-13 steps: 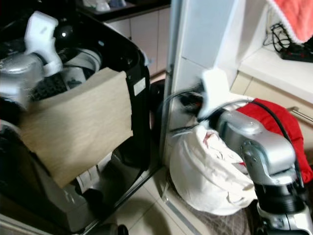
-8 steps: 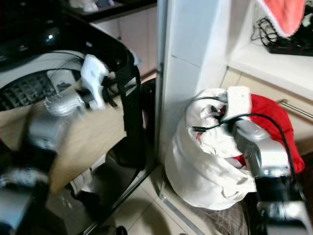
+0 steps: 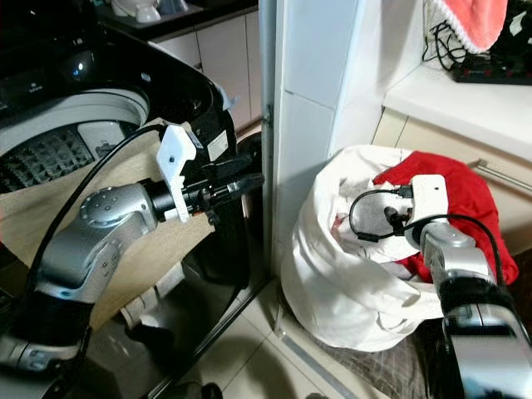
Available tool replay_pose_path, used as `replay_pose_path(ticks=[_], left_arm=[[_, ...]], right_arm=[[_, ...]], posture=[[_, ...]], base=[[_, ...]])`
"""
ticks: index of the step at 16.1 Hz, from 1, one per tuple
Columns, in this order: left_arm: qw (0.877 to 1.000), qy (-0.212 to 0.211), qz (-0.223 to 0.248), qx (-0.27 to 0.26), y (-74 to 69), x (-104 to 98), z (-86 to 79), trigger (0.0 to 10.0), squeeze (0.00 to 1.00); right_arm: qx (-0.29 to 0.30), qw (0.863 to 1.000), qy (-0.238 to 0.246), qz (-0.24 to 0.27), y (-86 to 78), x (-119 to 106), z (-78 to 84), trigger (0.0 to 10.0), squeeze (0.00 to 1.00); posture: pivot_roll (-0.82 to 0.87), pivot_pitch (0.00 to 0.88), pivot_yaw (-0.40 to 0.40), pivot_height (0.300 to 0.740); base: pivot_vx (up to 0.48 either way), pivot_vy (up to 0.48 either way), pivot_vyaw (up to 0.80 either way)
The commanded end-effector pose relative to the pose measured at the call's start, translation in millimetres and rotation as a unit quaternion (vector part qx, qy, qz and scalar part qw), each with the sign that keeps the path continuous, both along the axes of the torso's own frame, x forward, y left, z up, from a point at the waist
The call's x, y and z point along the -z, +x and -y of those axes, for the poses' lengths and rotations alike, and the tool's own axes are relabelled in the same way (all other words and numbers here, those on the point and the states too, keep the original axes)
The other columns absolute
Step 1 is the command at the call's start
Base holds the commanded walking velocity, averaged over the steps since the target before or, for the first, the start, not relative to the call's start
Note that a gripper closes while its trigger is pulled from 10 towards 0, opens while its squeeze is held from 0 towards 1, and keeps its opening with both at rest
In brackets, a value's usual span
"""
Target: Clothes washing
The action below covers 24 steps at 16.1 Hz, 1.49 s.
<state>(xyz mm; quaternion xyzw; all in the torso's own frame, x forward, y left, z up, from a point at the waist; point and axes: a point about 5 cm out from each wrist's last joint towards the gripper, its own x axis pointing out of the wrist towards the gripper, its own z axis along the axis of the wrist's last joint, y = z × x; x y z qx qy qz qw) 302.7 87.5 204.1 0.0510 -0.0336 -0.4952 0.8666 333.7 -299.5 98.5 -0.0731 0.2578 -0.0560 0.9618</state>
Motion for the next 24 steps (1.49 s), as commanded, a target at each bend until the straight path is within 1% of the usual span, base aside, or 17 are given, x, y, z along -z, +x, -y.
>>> replay_pose_path(ticks=[1,2,3,4,5,7,9,10,11,12,24], left_arm=[[1.000,0.004,0.006,-0.005,-2.3,-6,-4.6,10.0,0.00],[1.000,0.009,0.005,-0.006,-4.4,-8,-10.3,10.0,0.00],[1.000,0.020,-0.005,-0.004,-8.5,-8,-15.7,10.0,0.00],[1.000,0.028,-0.010,0.010,-12.0,-6,-15.8,10.0,0.00],[0.998,0.042,-0.017,0.036,-19.0,-3,-14.8,10.0,0.00],[0.996,0.049,-0.029,0.065,-28.5,-1,-11.5,10.0,0.00],[0.995,0.060,-0.033,0.067,-31.5,2,-10.1,10.0,0.00],[0.995,0.072,-0.034,0.067,-32.4,5,-10.4,10.0,0.00],[0.994,0.078,-0.033,0.065,-32.7,6,-11.0,10.0,0.00],[0.994,0.079,-0.035,0.064,-33.0,6,-11.6,10.0,0.00],[0.994,0.079,-0.035,0.062,-29.8,8,-9.8,10.0,0.00]], right_arm=[[-0.003,1.000,-0.008,0.002,1.8,0,0.7,10.0,1.00],[0.003,1.000,-0.010,-0.004,1.1,3,1.6,10.0,1.00],[-0.003,1.000,-0.004,-0.021,-1.1,10,-0.3,10.0,1.00],[-0.006,0.999,-0.010,-0.035,-3.0,15,-0.8,10.0,1.00],[-0.011,0.998,-0.024,-0.059,-6.6,22,-1.6,10.0,0.00],[-0.014,0.996,-0.036,-0.078,-9.8,29,-2.7,10.0,0.00],[-0.016,0.995,-0.056,-0.087,-12.2,33,-2.0,10.0,0.00],[-0.014,0.994,-0.060,-0.095,-14.6,36,-1.6,8.4,0.00],[-0.014,0.993,-0.061,-0.100,-16.0,38,-1.2,2.3,0.00],[-0.012,0.993,-0.055,-0.099,-15.9,38,-1.7,0.0,0.00],[-0.012,0.995,-0.044,-0.089,-12.4,33,-1.4,0.0,0.00]], posture=[[-0.06,0.081,0.096,0.740],[-0.04,0.100,0.102,0.740],[-0.03,0.110,0.103,0.740],[-0.03,0.114,0.102,0.740],[-0.02,0.116,0.098,0.740],[-0.02,0.117,0.092,0.740],[-0.01,0.118,0.089,0.740],[-0.01,0.118,0.089,0.740],[-0.01,0.120,0.083,0.740],[-0.01,0.117,0.083,0.740],[-0.03,0.099,0.082,0.740]], base=[[0.000,0.000,0.00],[0.000,0.000,0.00],[0.000,0.000,0.00],[0.000,0.000,0.00],[0.000,0.000,0.00],[0.000,0.000,0.00],[0.000,0.000,0.00],[0.000,0.000,0.00],[0.000,0.000,0.00],[0.000,0.000,0.00],[0.000,0.000,0.00]])
